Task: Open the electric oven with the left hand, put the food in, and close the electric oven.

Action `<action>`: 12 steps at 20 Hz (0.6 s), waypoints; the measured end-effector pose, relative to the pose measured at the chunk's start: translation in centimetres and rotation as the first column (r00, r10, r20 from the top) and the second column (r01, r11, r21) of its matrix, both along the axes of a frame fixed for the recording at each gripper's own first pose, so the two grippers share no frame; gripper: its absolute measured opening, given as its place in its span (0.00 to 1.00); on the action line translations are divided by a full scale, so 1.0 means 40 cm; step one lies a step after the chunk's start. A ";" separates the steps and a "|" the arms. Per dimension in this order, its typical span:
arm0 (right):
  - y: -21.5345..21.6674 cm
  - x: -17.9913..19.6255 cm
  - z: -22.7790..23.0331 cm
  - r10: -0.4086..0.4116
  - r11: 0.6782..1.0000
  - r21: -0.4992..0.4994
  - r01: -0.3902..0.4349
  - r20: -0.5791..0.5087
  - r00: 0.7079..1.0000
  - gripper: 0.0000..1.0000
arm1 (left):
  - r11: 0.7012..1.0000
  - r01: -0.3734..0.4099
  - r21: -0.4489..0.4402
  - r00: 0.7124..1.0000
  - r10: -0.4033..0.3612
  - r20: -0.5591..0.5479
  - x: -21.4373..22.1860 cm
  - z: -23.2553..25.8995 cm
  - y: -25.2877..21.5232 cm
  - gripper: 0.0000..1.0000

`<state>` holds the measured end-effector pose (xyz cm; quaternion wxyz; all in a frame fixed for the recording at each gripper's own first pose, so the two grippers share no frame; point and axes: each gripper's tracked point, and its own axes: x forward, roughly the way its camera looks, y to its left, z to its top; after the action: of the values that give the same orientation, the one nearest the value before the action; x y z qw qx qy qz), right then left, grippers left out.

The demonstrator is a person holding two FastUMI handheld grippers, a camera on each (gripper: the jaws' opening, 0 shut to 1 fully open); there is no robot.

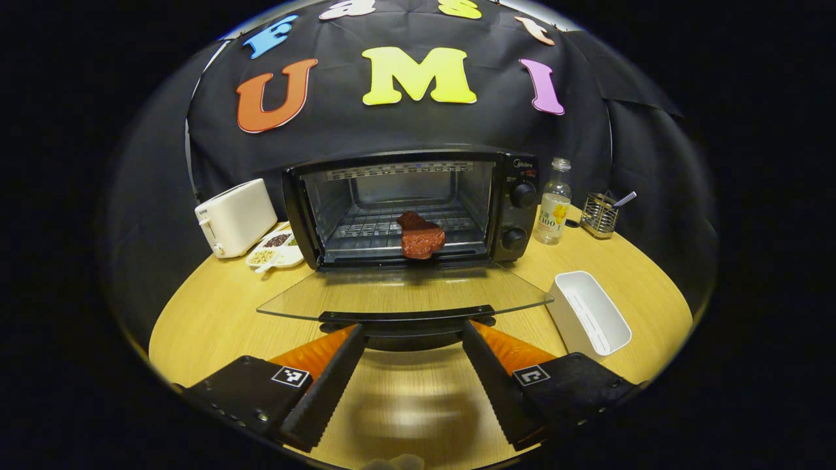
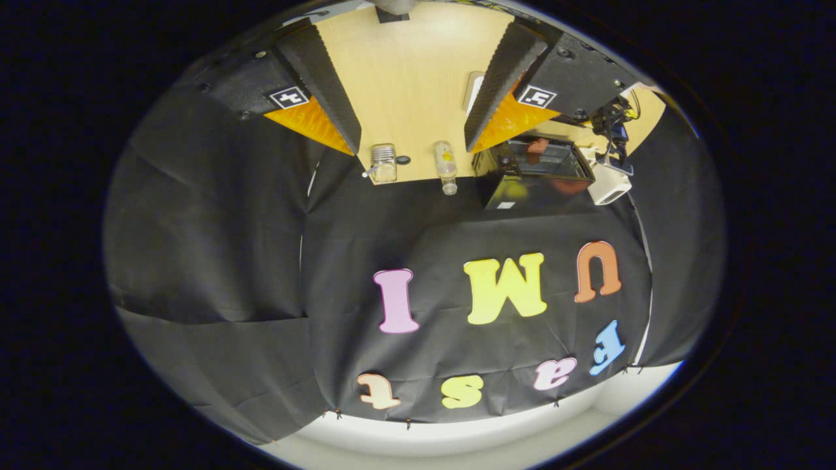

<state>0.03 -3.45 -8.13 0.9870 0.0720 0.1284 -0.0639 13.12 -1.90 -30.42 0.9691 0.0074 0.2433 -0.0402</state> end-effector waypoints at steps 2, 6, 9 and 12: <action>-0.011 -0.002 -0.003 -0.010 1.000 0.016 0.010 0.004 1.000 1.00 | 1.000 0.001 0.006 1.000 -0.001 0.024 0.020 0.038 0.000 0.97; -0.033 -0.006 -0.002 -0.036 0.999 0.034 0.036 0.012 0.999 1.00 | 0.999 0.001 0.033 0.997 -0.004 0.075 0.070 0.119 0.000 0.98; -0.055 -0.006 -0.003 -0.057 0.997 0.047 0.056 0.020 0.998 0.96 | 0.998 0.004 0.065 0.995 -0.010 0.100 0.113 0.164 -0.007 0.98; -0.076 -0.013 -0.008 -0.083 0.995 0.063 0.082 0.020 0.996 1.00 | 0.998 0.003 0.070 0.993 -0.011 0.117 0.155 0.196 -0.012 0.99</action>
<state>-0.51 -6.47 -8.46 0.9823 0.1083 0.1160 -0.0998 19.31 -2.37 -22.59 0.9807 0.0444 0.1871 -0.0347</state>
